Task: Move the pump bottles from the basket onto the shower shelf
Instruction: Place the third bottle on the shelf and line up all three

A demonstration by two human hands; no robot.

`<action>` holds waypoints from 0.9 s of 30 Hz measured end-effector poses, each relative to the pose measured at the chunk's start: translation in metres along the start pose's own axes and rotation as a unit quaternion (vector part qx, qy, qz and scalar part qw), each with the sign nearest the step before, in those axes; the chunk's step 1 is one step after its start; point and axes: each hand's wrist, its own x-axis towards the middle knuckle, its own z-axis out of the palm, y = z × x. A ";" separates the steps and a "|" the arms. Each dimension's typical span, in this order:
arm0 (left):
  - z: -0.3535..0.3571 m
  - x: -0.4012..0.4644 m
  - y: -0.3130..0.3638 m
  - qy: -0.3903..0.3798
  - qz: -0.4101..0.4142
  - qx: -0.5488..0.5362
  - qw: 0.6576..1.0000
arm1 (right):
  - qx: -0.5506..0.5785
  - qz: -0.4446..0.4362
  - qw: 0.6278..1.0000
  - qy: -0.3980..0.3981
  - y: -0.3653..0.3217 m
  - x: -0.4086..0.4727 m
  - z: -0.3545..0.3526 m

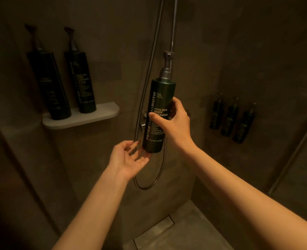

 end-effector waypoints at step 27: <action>0.071 0.108 0.103 0.246 0.390 0.324 0.826 | 0.179 -0.119 0.943 -0.255 0.027 0.214 0.154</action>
